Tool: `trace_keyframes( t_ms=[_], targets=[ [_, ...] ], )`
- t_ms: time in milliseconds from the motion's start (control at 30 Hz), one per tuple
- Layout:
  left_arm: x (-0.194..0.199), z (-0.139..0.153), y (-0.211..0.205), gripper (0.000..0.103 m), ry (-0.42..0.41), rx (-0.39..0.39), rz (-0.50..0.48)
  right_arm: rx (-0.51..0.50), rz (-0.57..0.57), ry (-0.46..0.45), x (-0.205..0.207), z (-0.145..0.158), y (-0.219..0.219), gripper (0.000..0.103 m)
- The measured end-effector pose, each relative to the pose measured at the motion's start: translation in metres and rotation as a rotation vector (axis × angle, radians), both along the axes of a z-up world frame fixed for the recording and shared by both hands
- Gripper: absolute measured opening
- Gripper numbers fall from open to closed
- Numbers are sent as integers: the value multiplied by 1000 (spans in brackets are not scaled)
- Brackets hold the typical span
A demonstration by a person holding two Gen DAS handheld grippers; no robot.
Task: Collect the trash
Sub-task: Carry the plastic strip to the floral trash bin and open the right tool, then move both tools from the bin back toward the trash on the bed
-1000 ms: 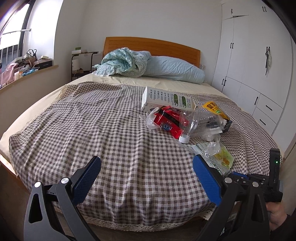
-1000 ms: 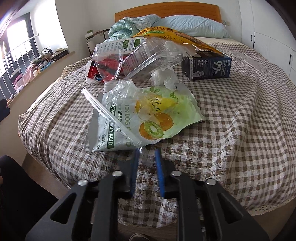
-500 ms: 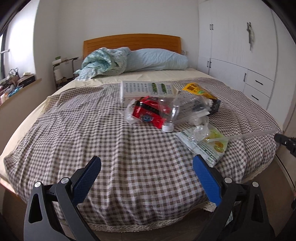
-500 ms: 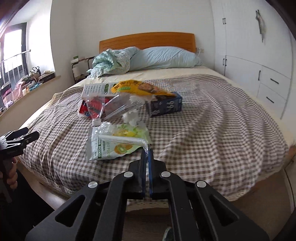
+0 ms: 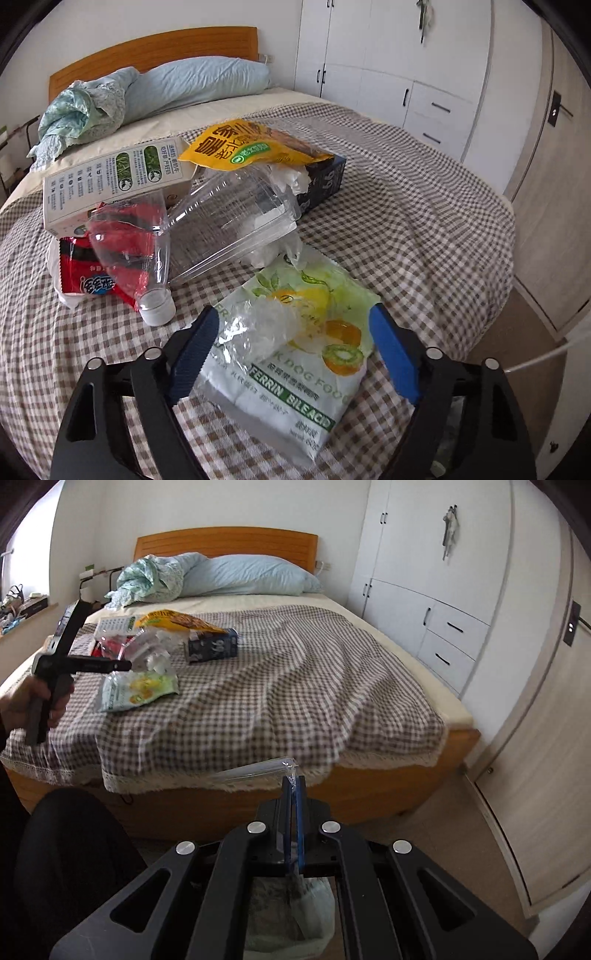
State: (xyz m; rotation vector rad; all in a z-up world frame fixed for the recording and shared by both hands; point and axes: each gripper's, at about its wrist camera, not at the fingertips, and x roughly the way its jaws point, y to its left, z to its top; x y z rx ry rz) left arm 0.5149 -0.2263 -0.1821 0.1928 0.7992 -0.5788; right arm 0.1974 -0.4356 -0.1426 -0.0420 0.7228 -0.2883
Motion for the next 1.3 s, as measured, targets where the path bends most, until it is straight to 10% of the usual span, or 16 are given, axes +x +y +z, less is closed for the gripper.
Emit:
trace_keyframes(
  t_ms=[167, 467, 833, 900, 933, 1300],
  targets=[
    [19, -22, -7, 39, 99, 28, 74, 20, -82, 92, -23, -37, -21, 2],
    [-55, 45, -6, 38, 42, -155, -25, 54, -154, 312, -35, -135, -34, 2],
    [-146, 22, -89, 38, 141, -53, -229, 15, -176, 397, -29, -212, -32, 3],
    [-156, 11, -104, 38, 168, -35, -251, 43, -193, 436, -17, -236, -35, 29],
    [-161, 6, -110, 38, 180, -22, -257, 61, -188, 506, -11, -250, -35, 61],
    [-191, -54, -186, 38, 340, 142, -359, 222, -315, 490, -65, -242, -67, 65]
  ],
)
